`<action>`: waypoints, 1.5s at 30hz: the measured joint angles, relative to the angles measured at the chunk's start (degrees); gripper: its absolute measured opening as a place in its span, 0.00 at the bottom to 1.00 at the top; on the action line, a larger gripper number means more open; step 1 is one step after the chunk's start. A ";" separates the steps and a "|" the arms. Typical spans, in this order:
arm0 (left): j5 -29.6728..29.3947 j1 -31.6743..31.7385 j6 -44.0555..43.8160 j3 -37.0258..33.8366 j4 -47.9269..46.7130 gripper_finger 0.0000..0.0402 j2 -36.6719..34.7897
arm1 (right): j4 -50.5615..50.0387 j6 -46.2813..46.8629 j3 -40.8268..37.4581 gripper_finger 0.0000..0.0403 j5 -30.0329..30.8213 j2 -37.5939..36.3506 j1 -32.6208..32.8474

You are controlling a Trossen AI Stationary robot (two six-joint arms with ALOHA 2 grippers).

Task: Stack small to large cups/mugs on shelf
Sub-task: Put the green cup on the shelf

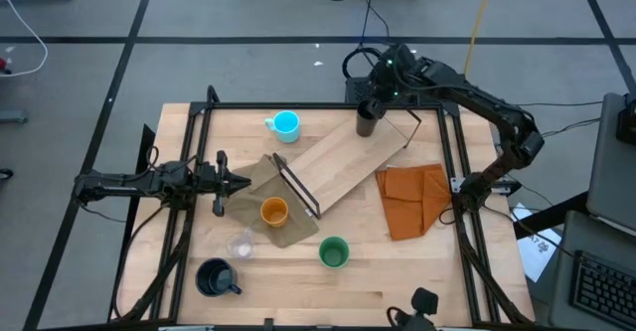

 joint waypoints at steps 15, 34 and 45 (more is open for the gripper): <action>-0.02 0.02 0.08 0.00 0.02 0.09 0.02 | 7.60 1.03 0.00 0.16 -0.15 -15.28 12.71; -0.03 0.01 0.07 0.00 0.04 0.09 0.02 | 7.84 6.05 0.00 0.16 -0.18 -21.26 29.88; -0.04 0.01 0.04 -0.02 0.07 0.09 0.01 | 9.56 6.14 -2.59 0.16 0.15 -21.64 38.11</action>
